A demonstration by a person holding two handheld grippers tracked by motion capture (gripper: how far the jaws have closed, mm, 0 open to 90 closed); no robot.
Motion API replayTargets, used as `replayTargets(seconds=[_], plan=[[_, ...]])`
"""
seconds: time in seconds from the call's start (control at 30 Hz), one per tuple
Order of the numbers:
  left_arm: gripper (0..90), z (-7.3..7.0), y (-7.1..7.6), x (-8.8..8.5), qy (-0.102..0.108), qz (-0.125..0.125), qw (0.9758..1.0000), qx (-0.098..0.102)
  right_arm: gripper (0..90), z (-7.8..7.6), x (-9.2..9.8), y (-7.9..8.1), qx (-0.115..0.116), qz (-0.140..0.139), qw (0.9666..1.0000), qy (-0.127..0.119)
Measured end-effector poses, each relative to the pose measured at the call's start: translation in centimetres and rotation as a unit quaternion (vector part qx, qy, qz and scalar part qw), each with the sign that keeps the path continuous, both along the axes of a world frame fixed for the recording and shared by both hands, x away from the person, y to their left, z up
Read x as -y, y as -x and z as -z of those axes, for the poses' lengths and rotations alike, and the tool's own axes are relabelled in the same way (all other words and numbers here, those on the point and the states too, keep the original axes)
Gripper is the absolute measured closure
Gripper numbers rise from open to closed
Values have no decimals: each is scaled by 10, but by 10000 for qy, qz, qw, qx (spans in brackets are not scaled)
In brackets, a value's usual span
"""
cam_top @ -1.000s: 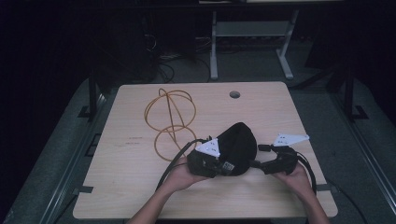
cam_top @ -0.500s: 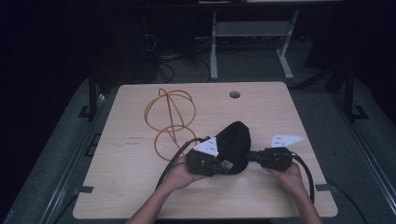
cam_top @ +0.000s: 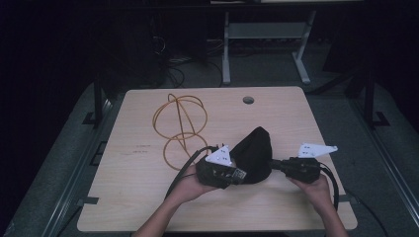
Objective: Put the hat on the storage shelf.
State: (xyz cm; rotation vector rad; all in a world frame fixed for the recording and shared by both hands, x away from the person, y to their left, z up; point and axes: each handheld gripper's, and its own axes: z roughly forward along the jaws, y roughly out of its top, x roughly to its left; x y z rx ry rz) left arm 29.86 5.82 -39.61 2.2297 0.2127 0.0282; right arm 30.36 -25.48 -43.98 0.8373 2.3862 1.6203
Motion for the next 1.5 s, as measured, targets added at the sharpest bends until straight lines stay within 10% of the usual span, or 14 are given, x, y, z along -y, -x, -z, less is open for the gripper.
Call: replayTargets(seconds=[0.57,0.9,1.5], plan=[[452,2,20,-48,-51,-674,9967,452,893,-48,43,20,228,484,9985,-72],[373,19,27,-75,-72,-918,9946,472,895,-89,38,14,394,525,9978,34],[206,29,29,-73,-58,-1019,9939,424,895,-138,15,-3,510,387,9978,160]])
